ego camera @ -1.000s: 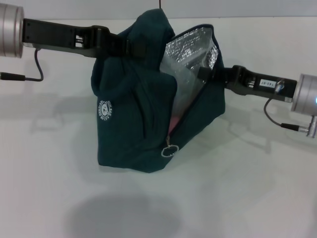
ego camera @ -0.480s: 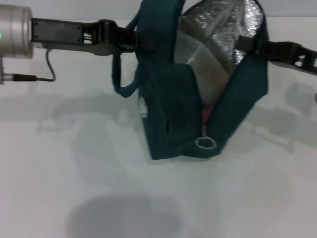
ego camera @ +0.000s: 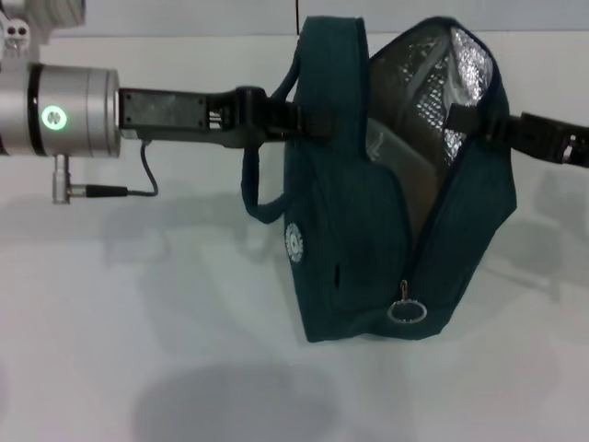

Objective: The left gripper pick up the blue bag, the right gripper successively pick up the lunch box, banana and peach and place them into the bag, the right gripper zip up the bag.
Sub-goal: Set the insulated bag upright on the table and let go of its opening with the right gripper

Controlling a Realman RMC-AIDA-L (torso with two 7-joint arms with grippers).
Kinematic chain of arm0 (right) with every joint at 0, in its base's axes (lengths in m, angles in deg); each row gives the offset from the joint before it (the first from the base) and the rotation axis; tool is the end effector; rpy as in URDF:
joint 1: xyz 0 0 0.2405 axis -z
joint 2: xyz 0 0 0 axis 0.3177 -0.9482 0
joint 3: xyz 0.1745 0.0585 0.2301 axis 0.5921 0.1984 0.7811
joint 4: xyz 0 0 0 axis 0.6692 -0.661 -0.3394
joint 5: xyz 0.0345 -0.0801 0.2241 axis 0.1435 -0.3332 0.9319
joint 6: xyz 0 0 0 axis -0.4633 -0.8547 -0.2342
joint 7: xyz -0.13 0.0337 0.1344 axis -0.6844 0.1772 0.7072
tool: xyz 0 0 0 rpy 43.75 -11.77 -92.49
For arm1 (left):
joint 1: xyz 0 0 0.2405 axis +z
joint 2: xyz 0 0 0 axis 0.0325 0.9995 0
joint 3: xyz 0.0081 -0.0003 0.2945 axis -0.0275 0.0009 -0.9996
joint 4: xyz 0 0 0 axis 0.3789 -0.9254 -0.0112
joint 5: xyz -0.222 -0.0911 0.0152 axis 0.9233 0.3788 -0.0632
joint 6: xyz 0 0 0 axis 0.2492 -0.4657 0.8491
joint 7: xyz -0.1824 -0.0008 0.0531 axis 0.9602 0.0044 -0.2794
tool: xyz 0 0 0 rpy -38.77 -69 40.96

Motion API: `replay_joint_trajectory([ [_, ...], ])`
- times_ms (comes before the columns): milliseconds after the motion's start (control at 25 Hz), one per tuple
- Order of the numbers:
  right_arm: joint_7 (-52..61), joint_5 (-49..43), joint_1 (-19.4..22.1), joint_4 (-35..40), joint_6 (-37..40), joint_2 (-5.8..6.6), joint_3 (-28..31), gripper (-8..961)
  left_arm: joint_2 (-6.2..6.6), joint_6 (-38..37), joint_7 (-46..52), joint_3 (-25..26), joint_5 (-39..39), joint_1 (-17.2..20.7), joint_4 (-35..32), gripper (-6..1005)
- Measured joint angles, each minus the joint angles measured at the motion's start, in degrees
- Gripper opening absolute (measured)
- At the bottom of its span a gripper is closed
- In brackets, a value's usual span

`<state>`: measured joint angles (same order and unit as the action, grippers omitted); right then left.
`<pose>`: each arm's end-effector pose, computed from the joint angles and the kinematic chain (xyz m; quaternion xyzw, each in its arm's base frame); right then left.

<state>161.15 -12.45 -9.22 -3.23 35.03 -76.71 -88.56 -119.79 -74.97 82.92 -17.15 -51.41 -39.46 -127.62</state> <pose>0.2295 0.3876 -0.0144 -0.8345 0.3616 0.4158 0.0039 -0.1859 0.4115 -0.0409 0.8227 0.4855 0.2785 0.0993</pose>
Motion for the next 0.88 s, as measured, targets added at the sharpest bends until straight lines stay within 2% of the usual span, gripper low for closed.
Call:
replay_joint_trajectory([
  [880, -2.9, -1.5, -1.2, -4.4, -3.0, 0.08, -0.1, 88, 0.07, 2.1, -2.7, -0.1, -1.7, 1.5, 3.2, 32],
])
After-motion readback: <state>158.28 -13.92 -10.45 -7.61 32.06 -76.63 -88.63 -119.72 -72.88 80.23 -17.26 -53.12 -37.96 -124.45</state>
